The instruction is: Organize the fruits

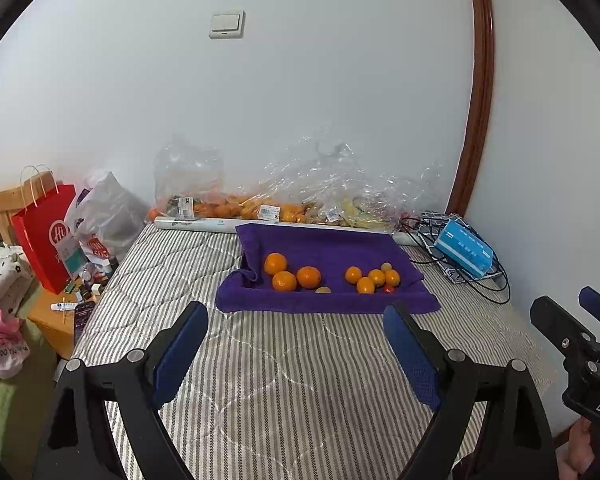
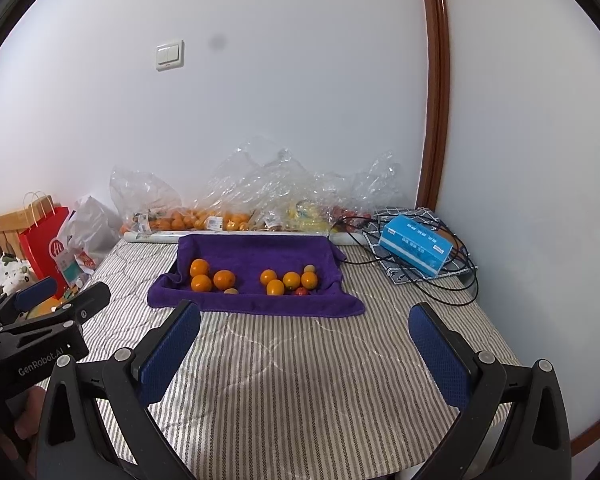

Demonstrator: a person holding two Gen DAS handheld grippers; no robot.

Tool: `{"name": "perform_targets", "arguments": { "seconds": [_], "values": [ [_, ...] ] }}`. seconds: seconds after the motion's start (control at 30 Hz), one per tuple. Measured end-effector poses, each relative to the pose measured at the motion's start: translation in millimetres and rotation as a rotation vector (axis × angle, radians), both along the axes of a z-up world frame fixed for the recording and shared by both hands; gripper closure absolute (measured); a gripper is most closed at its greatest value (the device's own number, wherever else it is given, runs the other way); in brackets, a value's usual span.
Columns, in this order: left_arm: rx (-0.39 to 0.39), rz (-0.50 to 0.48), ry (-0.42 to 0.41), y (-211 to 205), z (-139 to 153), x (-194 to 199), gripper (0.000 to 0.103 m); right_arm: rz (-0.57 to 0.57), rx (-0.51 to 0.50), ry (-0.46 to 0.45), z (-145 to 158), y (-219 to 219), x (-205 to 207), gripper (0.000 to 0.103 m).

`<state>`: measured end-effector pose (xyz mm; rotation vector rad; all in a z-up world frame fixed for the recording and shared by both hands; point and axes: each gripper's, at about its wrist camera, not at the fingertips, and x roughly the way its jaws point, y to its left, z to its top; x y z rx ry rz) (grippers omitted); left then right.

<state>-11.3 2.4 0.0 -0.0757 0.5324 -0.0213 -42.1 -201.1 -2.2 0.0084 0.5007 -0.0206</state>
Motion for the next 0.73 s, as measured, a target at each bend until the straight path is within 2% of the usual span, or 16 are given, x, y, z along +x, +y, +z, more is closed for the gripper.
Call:
{"name": "perform_targets", "arguments": {
  "seconds": [0.73],
  "values": [
    [0.009,0.004,-0.003,-2.4,1.8,0.3,0.013,-0.002,0.016,-0.004,-2.5,-5.5,-1.7,0.001]
  ]
}}
